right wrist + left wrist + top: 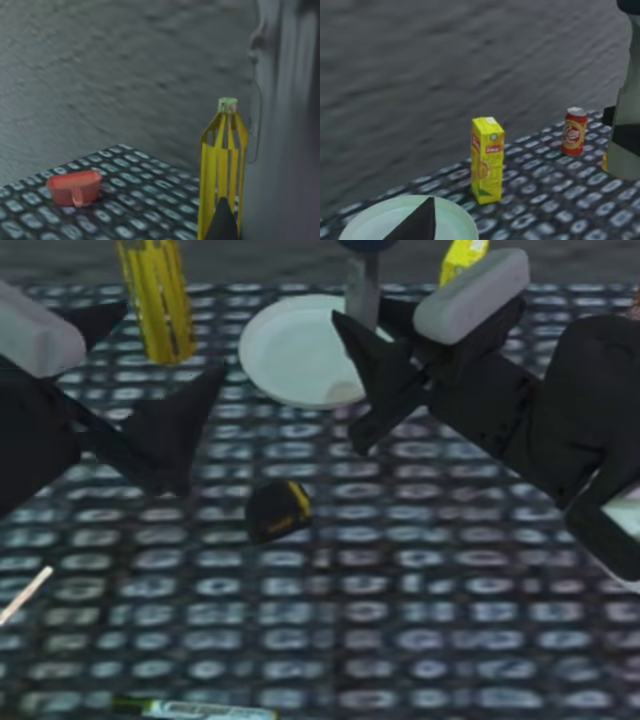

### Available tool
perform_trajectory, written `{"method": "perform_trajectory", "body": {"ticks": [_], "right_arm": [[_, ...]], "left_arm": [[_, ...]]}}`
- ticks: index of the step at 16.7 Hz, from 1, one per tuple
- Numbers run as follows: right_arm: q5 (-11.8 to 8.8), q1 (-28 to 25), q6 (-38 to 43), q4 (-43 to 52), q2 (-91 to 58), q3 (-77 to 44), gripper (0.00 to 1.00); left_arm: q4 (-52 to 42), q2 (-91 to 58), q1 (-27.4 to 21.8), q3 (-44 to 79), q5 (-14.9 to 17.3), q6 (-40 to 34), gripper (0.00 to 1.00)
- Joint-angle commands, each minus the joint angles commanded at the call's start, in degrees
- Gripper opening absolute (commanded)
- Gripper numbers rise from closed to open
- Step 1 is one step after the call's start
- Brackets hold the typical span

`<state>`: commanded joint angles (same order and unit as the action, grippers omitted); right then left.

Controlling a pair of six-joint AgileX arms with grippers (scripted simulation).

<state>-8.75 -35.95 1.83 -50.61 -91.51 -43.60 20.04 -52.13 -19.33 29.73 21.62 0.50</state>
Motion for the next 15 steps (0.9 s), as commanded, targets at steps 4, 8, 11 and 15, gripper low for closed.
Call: {"method": "perform_trajectory", "body": {"ticks": [4, 8, 11, 15], "right_arm": [[0.0, 0.0, 0.0, 0.0, 0.0, 0.0, 0.0], [0.0, 0.0, 0.0, 0.0, 0.0, 0.0, 0.0], [0.0, 0.0, 0.0, 0.0, 0.0, 0.0, 0.0], [0.0, 0.0, 0.0, 0.0, 0.0, 0.0, 0.0]], "left_arm": [[4.57, -11.16, -4.23, 6.67, 4.72, 0.19, 1.0], [6.06, -14.31, -5.5, 8.79, 6.15, 0.32, 1.0], [5.94, -14.09, -5.23, 8.55, 6.05, 0.3, 1.0], [7.28, -18.4, -7.15, 12.13, 4.55, 0.25, 1.0]]}}
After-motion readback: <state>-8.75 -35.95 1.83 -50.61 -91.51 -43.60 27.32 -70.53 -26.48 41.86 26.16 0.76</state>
